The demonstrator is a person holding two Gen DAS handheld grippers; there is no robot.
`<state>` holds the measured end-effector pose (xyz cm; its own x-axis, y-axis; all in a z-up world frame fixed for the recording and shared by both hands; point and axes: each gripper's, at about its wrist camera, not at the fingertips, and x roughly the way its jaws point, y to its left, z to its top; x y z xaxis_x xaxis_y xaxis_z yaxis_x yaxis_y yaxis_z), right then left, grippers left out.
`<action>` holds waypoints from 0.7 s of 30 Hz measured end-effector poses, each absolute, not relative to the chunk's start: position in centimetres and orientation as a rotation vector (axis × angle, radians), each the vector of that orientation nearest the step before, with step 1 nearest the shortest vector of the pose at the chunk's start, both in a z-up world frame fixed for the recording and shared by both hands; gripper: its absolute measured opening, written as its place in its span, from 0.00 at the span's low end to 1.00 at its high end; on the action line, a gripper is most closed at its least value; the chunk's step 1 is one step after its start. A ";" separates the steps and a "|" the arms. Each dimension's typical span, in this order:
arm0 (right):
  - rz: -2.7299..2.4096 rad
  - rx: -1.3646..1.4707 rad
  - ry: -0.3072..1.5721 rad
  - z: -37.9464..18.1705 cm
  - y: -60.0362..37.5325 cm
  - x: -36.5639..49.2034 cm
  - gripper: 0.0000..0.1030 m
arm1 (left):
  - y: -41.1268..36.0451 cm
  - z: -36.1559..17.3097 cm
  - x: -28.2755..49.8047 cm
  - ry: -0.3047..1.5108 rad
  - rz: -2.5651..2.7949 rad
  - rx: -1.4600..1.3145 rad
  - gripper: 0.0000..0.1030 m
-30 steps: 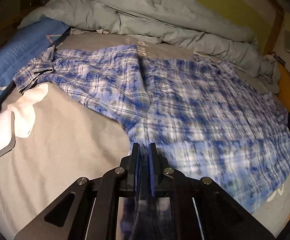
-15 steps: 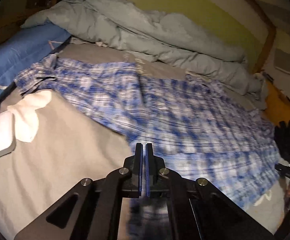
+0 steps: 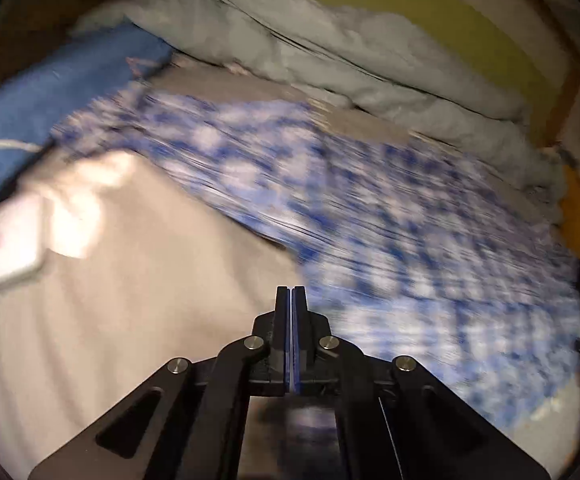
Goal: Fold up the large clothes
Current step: 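Lift the shirt edge with the left tool while the right tool pinches the hem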
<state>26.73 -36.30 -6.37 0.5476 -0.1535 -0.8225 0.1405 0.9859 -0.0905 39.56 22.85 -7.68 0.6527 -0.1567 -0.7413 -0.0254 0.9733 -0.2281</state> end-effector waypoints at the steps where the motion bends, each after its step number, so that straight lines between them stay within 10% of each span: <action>1: -0.175 -0.018 0.976 -6.4 -36.3 26.7 0.39 | 23.3 -7.7 39.6 0.861 -0.078 -0.240 0.01; 8: -0.174 -0.011 0.975 -6.3 -36.3 26.7 0.39 | 22.0 -6.6 38.6 0.825 -0.201 -0.217 0.05; 14: -0.177 -0.011 0.974 -6.4 -36.4 26.7 0.40 | 20.9 -6.7 40.0 0.848 -0.206 -0.237 0.53; 19: -0.180 -0.023 0.973 -6.4 -36.3 26.7 0.41 | 21.8 -8.8 41.3 0.917 -0.178 -0.293 0.48; 21: -0.181 -0.027 0.974 -6.4 -36.3 26.7 0.41 | 22.1 -9.4 41.3 0.936 -0.220 -0.334 0.12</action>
